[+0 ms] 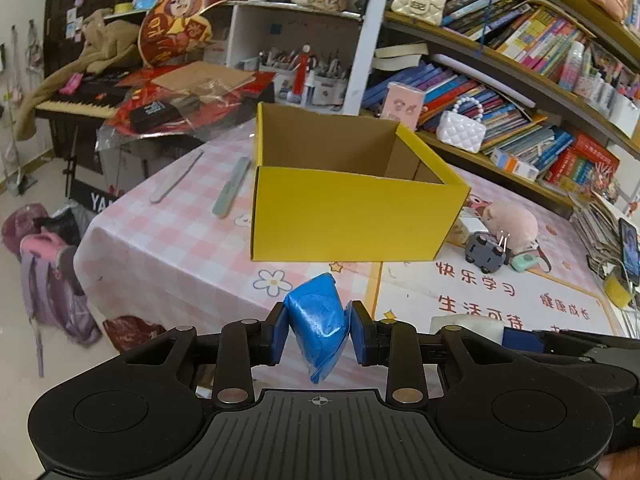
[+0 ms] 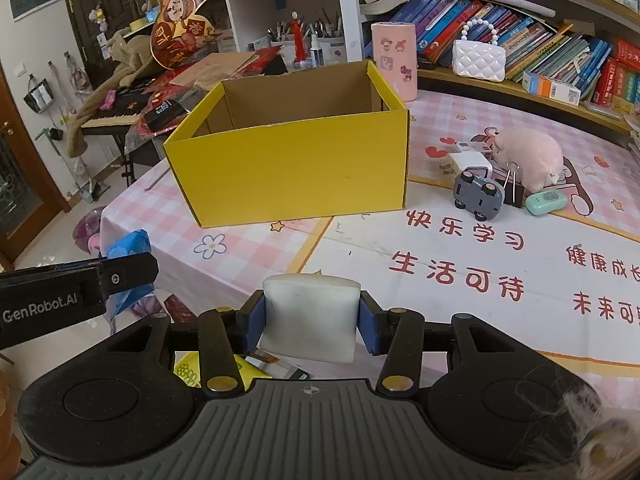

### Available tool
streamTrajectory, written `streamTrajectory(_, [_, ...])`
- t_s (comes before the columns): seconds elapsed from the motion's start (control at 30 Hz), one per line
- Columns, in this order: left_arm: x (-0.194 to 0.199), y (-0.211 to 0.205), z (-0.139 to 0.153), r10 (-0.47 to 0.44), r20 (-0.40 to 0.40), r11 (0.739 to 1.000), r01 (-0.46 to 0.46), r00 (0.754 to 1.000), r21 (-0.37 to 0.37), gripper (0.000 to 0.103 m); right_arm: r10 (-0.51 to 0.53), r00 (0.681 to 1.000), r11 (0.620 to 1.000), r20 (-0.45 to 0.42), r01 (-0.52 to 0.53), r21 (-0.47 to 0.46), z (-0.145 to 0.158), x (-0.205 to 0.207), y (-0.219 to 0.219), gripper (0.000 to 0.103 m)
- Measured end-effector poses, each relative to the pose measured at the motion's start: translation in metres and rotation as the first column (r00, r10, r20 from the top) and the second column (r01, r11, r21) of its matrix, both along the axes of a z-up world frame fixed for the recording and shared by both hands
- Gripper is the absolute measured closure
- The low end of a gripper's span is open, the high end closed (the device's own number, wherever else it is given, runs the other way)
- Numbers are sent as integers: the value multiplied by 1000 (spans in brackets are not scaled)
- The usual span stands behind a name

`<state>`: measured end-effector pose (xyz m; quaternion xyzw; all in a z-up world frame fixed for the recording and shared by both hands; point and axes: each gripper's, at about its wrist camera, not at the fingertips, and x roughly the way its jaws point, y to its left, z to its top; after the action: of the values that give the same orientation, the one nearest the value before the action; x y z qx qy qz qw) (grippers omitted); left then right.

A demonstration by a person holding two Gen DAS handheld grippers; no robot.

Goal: Organize objects
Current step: 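Carry the blue piece and white eraser with both tools over the box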

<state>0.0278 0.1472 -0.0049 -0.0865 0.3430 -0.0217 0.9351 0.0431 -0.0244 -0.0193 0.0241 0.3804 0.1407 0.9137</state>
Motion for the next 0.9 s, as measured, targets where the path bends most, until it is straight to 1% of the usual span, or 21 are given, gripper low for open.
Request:
streamTrajectory(0.2, [1,4,7,-25,27,1000,25,999,-3,72,-19,1000,1000,-1,19,-7,3,0,5,58])
streamTrajectory(0.4, [14,4,21,-33,69,999,34,997,-15,72,-16,1000,1000,-2,16,-6,6,11,7,58])
streamTrajectory(0.5, [30,6,30,-31,85,998,36,996,-50,72,-9,1000,1000,11,9,1,13,24,8,58])
streamTrajectory(0.57, [43,7,36,-20,101,997,27,995,-69,72,-7,999,1000,33,6,14,21,35,7,58])
streamTrajectory(0.7, [70,8,50,10,142,998,-1,990,-63,72,-16,995,999,95,11,53,41,66,2,58])
streamTrajectory(0.8, [94,7,56,22,166,999,-16,986,-39,72,-14,988,998,155,4,65,57,96,-2,58])
streamTrajectory(0.9, [121,3,53,38,159,999,-37,987,-9,72,-3,980,999,198,-7,51,66,125,-5,58])
